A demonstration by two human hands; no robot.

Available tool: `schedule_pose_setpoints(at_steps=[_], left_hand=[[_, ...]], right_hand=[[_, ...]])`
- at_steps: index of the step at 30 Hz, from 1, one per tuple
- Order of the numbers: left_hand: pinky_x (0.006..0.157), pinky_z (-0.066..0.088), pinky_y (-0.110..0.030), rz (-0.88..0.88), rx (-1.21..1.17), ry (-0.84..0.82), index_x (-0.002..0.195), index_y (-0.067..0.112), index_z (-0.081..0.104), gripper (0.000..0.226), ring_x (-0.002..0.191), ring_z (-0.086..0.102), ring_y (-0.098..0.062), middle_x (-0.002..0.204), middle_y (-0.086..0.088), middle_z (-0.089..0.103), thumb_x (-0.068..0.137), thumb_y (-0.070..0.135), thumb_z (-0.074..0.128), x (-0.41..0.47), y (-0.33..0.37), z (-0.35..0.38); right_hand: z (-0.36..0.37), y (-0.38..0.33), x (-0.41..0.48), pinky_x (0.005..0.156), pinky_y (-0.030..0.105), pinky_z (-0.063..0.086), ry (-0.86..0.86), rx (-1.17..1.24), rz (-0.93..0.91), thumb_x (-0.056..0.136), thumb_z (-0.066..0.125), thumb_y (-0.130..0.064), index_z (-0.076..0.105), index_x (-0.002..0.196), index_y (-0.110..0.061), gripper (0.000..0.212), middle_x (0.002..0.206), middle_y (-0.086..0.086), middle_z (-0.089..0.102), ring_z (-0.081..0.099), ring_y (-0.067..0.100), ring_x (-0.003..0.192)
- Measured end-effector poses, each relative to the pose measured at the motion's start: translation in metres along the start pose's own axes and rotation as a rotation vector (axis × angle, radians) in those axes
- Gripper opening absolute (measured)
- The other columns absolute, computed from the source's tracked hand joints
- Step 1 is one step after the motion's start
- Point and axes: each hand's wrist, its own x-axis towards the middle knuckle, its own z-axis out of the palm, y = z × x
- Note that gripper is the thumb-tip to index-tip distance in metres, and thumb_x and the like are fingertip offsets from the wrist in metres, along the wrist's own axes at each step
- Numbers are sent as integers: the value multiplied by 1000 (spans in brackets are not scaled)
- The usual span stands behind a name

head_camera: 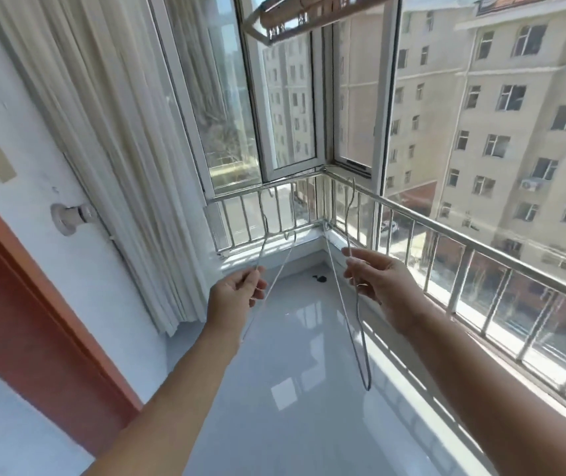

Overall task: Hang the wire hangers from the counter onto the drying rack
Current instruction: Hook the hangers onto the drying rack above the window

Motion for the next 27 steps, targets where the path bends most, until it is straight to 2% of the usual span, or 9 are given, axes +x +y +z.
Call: schedule_pose_setpoints(at_steps=[4,7,9,13,15,17,21,25,27], left_hand=[[53,40,-10,37,6,11,98,10,69,19,52,54,1,73,-1,62,94,9,50,77,-1,-11],[50,39,-8,51,-11,25,98,7,68,19,55,53,-4,73,-2,62,95,8,49,138,0,-21],[52,40,-9,58,-31,21,99,8,68,19,56,54,-4,73,-1,62,95,9,49,178,0,-27],[58,42,-15,75,-36,-34,97,10,68,18,52,55,-2,72,-1,63,94,9,50,264,3,-40],[62,43,-20,76,-34,-54,93,14,70,19,55,55,-6,71,1,63,94,10,51,308,6,-46],[60,43,-19,89,-13,-73,94,15,70,19,57,55,-7,71,2,65,94,11,52,352,10,-49],[60,43,-19,116,0,-115,95,14,71,19,61,58,-10,74,-1,67,93,11,52,434,15,-47],[61,43,-22,146,-15,-154,92,14,72,19,60,57,-12,70,-1,67,93,11,54,525,19,-25],[61,43,-23,135,-12,-159,93,13,72,18,57,58,-10,70,-2,68,92,10,54,545,25,-16]], right_hand=[[34,-4,71,62,22,41,-39,13,-25,87,58,-7,65,110,-5,24,68,4,62,52,10,58],[59,-7,126,65,25,40,-57,-4,-59,87,57,-7,64,110,-2,25,71,7,61,51,15,64],[75,-9,164,66,25,42,-58,-3,-93,87,58,-8,65,107,-5,22,72,7,61,52,15,65],[105,-15,241,57,17,46,-25,20,-132,86,60,-9,69,98,-12,15,64,0,63,53,11,59],[119,-20,277,55,17,45,-12,33,-151,86,60,-9,69,99,-11,16,62,-1,63,52,11,59],[131,-26,312,53,17,43,6,22,-186,87,59,-10,69,102,-9,18,62,0,60,49,10,56],[148,-39,382,61,26,40,64,-19,-231,87,59,-10,69,103,-8,20,63,3,57,46,13,59],[158,-54,461,52,18,40,76,-69,-305,87,57,-9,69,99,-8,17,63,5,54,44,8,53],[159,-61,479,53,17,40,74,-85,-306,87,57,-9,69,98,-7,17,63,6,53,44,9,53]])
